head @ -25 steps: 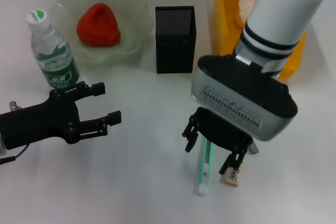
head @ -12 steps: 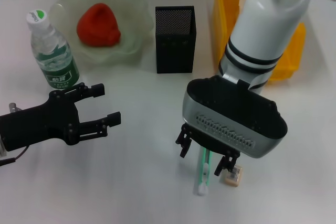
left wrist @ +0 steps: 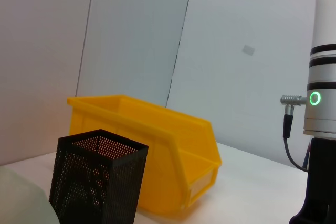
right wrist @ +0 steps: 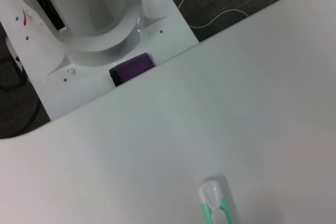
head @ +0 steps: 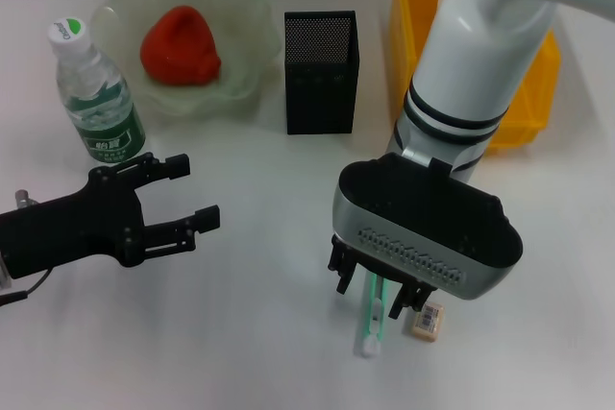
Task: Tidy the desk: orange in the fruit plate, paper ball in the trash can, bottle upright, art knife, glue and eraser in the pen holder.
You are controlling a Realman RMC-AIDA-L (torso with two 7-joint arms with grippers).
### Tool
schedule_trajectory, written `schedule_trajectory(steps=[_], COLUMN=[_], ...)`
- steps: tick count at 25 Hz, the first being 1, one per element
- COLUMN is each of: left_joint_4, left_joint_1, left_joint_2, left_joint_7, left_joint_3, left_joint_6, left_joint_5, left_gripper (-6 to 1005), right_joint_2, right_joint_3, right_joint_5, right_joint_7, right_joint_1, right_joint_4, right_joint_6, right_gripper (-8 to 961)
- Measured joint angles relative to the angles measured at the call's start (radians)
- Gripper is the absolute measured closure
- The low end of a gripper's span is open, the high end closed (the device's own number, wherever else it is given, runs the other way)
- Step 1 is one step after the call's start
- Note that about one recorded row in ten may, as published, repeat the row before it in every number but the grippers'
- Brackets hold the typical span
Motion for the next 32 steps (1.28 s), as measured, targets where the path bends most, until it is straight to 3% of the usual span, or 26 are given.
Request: schedule_trajectory(steps=[9, 22, 32], left_joint_4=[-0.001, 0.008, 0.021], left_joint_1=[0.002, -0.009, -0.018], left_joint_2=[-0.001, -0.03, -0.03], left_joint_7=[0.045, 0.118, 0.126], left_joint_3=[0.009, 0.013, 0.045], left_joint_6=[0.004, 0.009, 0.028], left_joint_5=[0.008, 0.137, 0.149], left_gripper=[151, 154, 156], right_joint_2=[0.0, 0.0, 0.0], right_joint_3=[-0.011, -0.034, -0.051], right_joint_5=[0.0, 0.0, -0.004], right_joint_7=[0.0, 0.0, 0.0], right_joint_1=[0.001, 0.001, 0.004], right_joint_4=[-0.004, -0.01, -0.016], right_joint_6=[-0.004, -0.005, -0.002], right_gripper=[369, 384, 395])
